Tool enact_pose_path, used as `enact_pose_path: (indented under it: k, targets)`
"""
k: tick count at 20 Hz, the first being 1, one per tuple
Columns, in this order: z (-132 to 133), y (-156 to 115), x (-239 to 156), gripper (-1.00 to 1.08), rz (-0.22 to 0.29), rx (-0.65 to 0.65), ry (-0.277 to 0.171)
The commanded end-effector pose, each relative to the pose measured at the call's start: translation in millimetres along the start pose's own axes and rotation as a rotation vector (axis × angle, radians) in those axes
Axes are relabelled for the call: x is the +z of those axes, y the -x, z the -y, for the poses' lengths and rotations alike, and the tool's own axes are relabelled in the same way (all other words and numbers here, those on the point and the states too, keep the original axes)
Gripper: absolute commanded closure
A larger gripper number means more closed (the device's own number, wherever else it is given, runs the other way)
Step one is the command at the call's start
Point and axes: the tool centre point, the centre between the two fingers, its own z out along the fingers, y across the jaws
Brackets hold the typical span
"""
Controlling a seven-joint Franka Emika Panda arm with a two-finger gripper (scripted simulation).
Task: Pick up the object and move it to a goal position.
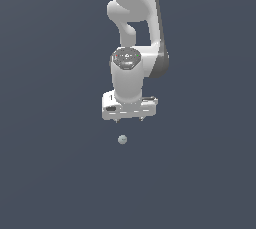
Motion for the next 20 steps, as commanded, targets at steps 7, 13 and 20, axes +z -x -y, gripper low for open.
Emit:
enact_pose_path:
  k: [7, 13, 20]
  targets:
    - [-22.9, -23.5, 45.6, -0.92, 0.014, -0.133, 0.017]
    - [-32.6, -31.4, 65.8, -0.92, 0.02, -0.189, 0.022]
    - [-34.8, -32.4, 70.8, -0.92, 0.023, -0.199, 0.023]
